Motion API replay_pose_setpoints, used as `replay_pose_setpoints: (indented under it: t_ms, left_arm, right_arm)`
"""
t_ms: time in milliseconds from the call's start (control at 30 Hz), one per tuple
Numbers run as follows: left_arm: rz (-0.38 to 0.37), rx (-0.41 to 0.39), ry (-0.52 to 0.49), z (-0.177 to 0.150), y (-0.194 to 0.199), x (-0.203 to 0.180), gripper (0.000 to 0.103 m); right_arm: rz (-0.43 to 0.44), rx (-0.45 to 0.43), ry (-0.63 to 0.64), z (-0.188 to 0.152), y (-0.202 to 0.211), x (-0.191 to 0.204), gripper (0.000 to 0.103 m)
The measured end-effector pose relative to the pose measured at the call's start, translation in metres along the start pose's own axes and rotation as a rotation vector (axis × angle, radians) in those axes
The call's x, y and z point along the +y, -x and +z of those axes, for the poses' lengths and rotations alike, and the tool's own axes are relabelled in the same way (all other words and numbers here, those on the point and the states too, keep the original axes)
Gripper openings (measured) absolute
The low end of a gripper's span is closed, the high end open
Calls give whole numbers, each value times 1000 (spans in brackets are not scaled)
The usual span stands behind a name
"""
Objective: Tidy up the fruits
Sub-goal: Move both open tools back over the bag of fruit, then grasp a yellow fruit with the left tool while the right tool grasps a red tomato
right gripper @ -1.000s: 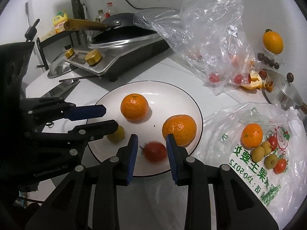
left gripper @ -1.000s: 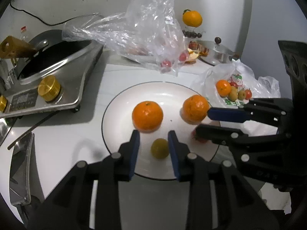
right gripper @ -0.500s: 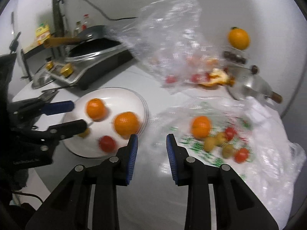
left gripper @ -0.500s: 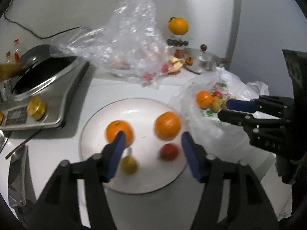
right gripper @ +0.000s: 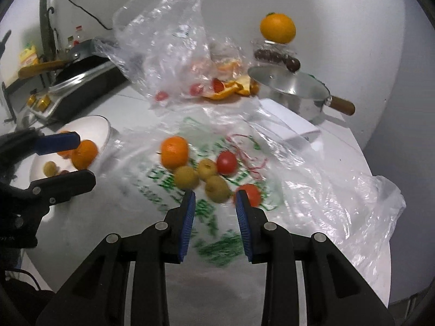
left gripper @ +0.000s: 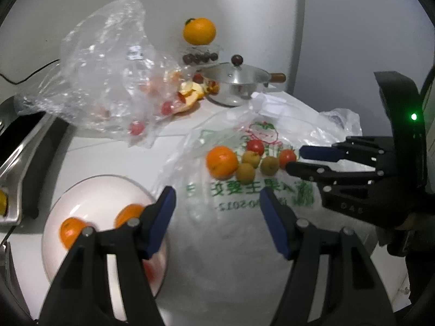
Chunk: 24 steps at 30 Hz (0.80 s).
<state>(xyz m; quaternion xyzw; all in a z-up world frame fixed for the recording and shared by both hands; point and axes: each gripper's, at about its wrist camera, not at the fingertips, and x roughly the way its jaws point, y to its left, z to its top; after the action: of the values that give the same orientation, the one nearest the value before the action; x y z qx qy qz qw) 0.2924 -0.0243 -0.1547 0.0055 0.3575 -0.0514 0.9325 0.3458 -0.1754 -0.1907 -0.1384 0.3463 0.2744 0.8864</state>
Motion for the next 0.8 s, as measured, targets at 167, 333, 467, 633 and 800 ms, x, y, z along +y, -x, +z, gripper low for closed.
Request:
replay_pose_setpoints:
  t_ms: [167,333,467,633,800]
  left_arm:
    - [5,30,-4,9,-24,-13,66]
    - [4,82,-14,15,-50,-23,65]
    - [-7,109,-20,19,-64,-29,58]
    - [-13,140,-41,22,-79,-38,52]
    - [-24,128,-70,30,-83,-45,48]
  right_arm:
    - [10,39,13,0,-20,-18,33]
    - [39,76,21,1,-35,-31,33]
    - [74,102,25,0,-43,-34,33]
    - [118,83,12,-2,-38,-40,31]
    - [132,58,-2,-2,-28,-46,31]
